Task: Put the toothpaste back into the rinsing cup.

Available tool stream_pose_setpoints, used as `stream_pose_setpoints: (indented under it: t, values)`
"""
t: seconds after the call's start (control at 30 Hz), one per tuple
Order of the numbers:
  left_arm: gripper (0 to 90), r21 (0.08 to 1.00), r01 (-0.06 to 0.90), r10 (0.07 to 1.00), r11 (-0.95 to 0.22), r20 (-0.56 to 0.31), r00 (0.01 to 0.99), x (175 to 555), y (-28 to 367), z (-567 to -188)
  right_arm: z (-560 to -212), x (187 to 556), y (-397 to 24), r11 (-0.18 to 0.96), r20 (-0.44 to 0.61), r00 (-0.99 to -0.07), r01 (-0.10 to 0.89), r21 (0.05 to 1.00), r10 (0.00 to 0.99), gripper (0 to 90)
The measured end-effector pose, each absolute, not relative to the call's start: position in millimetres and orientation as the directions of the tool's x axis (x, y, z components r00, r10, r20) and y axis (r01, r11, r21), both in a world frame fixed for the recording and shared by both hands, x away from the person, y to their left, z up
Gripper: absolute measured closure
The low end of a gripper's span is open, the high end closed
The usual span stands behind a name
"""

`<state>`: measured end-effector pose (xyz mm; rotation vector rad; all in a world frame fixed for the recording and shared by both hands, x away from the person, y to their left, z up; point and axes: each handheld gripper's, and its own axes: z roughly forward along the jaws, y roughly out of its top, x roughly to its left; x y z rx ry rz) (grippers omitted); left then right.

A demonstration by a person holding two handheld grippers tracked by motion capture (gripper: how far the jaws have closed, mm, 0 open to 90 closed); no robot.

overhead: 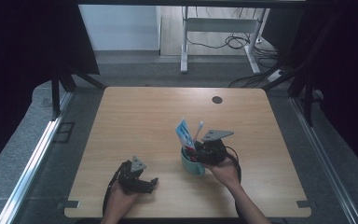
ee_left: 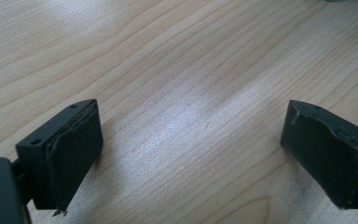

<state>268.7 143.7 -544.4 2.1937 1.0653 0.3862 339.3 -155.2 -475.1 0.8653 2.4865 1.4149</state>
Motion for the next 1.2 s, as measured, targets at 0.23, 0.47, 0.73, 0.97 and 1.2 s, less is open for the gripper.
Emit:
stream_pose_setpoints:
  t: [0.23,0.47,0.73,0.97,1.2]
  values:
    - [5.4,0.674,0.585,0.781,-0.450,-0.021,0.625,268.7,143.7,-544.4,-473.0,339.8,-154.2,0.403,0.140,-0.825,0.406,0.820,0.547,65.2]
    - [5.4,0.674,0.585,0.781,-0.450,-0.021,0.625,268.7,143.7,-544.4,-464.8,339.8,-156.5,0.382,0.159,-0.824,0.412,0.827,0.544,56.0]
    - [5.4,0.677,0.587,0.783,-0.445,-0.024,0.622,268.6,143.4,-544.5,-454.9,337.4,-161.7,0.406,0.145,-0.836,0.400,0.822,0.530,48.0]
    - [5.4,0.677,0.587,0.783,-0.443,-0.025,0.621,268.6,143.3,-544.6,-449.9,333.1,-164.9,0.436,0.125,-0.844,0.389,0.811,0.521,42.8]
    - [5.4,0.677,0.587,0.783,-0.444,-0.025,0.621,268.6,143.3,-544.6,-445.6,328.5,-166.0,0.458,0.103,-0.842,0.386,0.801,0.529,36.7]
